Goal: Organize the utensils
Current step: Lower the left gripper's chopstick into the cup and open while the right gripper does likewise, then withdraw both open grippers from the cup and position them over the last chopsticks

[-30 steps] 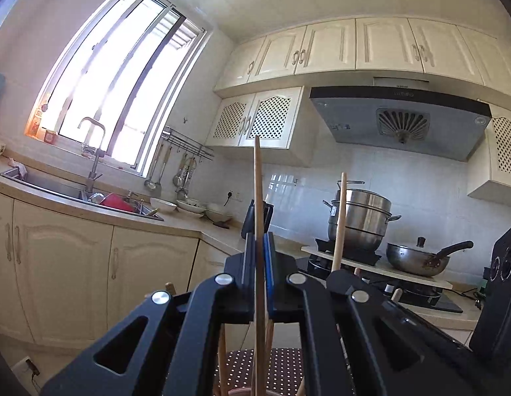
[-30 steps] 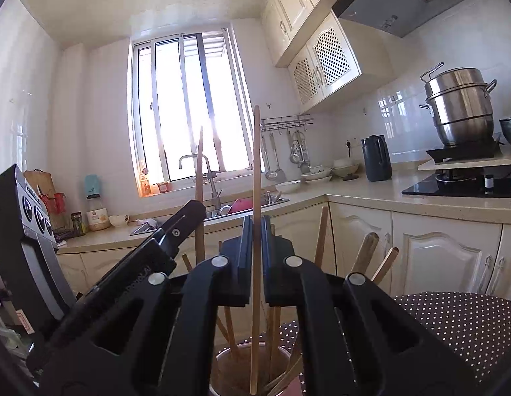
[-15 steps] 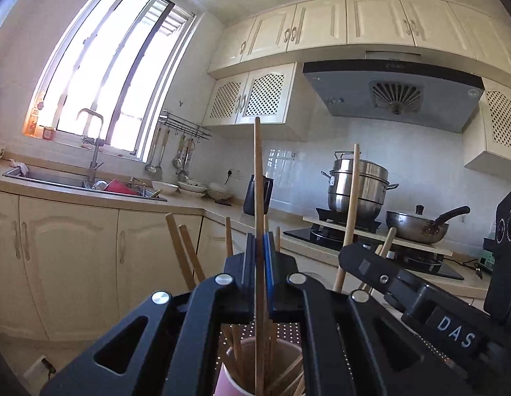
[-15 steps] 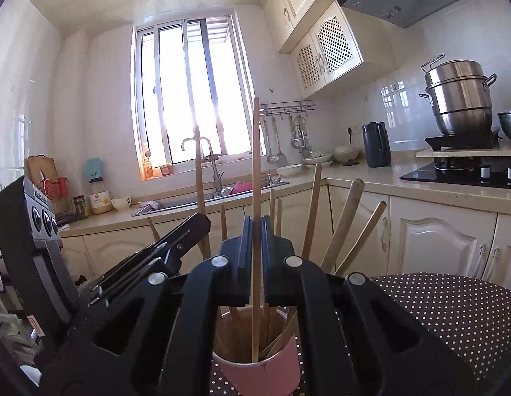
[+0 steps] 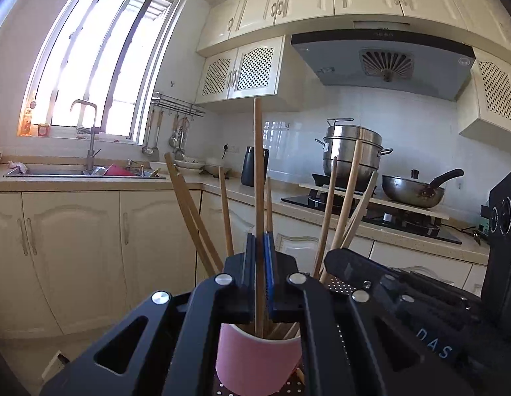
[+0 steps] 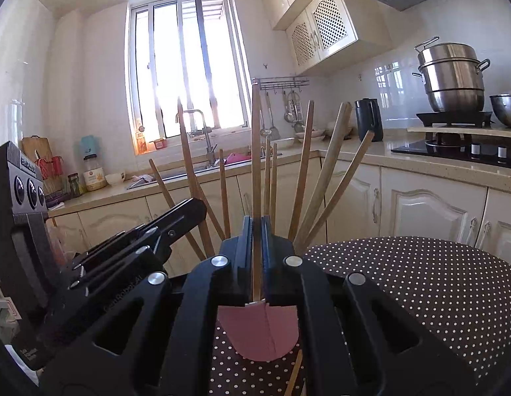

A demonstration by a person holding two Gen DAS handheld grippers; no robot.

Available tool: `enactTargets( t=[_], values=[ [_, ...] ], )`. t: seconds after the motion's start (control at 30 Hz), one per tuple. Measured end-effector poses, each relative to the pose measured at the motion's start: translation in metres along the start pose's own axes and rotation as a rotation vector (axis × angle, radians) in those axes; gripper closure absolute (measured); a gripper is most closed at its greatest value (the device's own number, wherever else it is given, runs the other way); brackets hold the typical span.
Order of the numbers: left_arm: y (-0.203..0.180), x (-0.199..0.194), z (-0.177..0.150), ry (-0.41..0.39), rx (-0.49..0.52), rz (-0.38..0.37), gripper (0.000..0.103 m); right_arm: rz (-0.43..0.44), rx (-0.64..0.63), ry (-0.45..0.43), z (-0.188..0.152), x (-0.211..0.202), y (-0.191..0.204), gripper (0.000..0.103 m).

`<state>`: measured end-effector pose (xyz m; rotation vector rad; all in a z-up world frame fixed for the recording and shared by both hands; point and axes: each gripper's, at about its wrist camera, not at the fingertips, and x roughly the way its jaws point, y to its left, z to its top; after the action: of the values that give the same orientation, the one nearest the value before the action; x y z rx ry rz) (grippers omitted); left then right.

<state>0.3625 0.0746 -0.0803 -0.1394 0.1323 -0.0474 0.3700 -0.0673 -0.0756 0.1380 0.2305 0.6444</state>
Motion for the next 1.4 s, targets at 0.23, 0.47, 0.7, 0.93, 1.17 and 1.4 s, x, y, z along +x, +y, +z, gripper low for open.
enactTargets(
  t=[0.23,0.47,0.7,0.93,1.17,1.4],
  values=[
    [0.005,-0.008,0.001,0.044,-0.024,0.018,0.094,0.000,0.020,0.011,0.002,-0.013,0.006,0.097],
    [0.003,-0.037,0.012,0.027,-0.008,0.042,0.064,-0.026,0.024,0.007,0.010,-0.034,0.015,0.094],
    [-0.007,-0.069,0.023,0.028,0.029,0.063,0.052,-0.044,0.020,-0.019,0.018,-0.069,0.027,0.084],
    [-0.030,-0.099,0.031,0.026,0.090,0.081,0.044,-0.065,0.008,-0.028,0.020,-0.103,0.036,0.084],
    [-0.052,-0.120,0.030,0.035,0.114,0.075,0.043,-0.087,0.011,-0.026,0.016,-0.134,0.034,0.084],
    [-0.073,-0.129,0.019,0.069,0.145,0.057,0.040,-0.123,0.039,-0.015,0.009,-0.157,0.020,0.075]
  ],
)
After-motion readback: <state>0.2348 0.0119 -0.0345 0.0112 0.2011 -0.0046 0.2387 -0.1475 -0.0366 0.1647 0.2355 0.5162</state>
